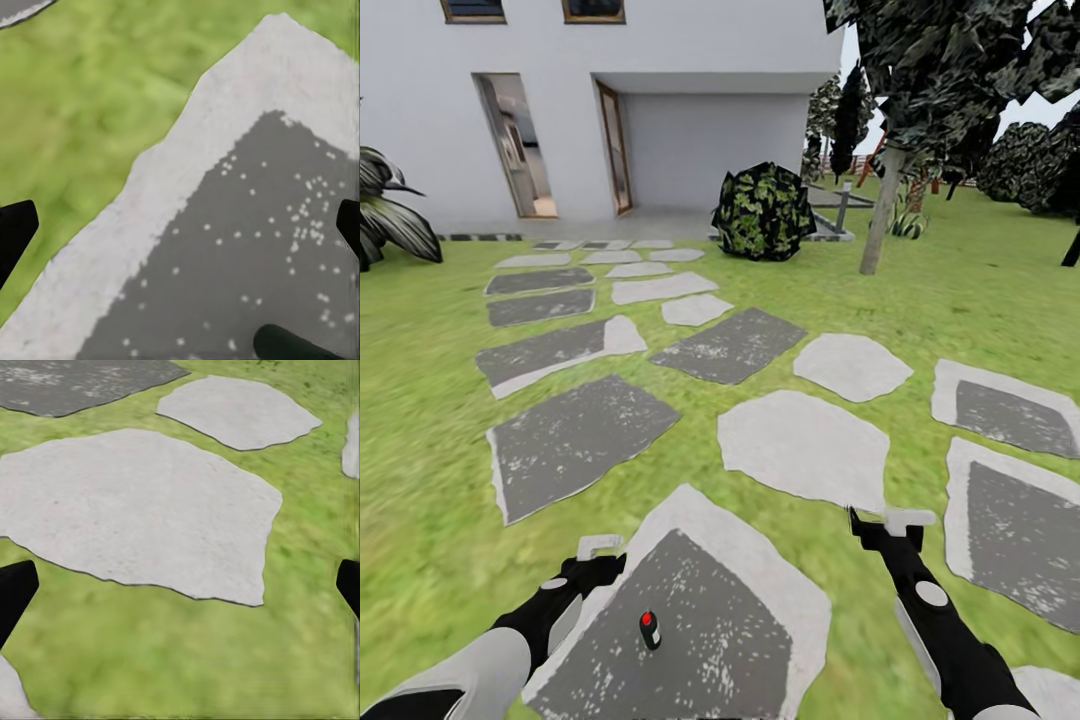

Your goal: Pick up the pesticide atomizer in the garden and spray insectifuge to fully cover both potted plants in the garden.

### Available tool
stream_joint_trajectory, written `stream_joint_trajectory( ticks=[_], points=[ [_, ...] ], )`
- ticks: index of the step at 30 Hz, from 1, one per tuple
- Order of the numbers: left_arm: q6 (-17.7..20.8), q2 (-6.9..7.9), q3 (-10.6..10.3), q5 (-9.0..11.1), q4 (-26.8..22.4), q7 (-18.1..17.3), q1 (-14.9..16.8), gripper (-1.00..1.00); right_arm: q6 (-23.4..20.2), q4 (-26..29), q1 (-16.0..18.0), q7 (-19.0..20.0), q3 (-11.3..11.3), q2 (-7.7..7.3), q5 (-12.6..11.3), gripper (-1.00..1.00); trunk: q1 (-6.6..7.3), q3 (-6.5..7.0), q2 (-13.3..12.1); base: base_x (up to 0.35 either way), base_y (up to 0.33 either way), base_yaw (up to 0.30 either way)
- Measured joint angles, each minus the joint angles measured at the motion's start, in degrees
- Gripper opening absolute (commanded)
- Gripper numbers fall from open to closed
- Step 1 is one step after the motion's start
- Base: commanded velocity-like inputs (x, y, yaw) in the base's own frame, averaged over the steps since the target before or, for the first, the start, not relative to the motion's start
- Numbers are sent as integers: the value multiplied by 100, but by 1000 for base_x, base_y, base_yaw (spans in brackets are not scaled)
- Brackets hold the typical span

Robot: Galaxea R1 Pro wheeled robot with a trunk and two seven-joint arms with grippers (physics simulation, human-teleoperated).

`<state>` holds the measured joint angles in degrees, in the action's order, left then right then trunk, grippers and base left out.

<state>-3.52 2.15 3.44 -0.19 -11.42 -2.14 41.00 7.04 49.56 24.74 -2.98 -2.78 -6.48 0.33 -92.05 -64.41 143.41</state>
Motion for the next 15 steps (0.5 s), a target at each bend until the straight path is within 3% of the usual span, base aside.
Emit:
stream_joint_trajectory(
  ticks=[10,15],
  points=[
    [0,-3,-1,0,1,3,2,100,0,5,0,0,-1,-2,-1,100,-26,-222,14,0,0,-289],
    [-157,-9,6,0,-2,7,-6,100,1,4,2,0,6,-1,-1,100,-31,-267,17,0,0,-88]
  ],
)
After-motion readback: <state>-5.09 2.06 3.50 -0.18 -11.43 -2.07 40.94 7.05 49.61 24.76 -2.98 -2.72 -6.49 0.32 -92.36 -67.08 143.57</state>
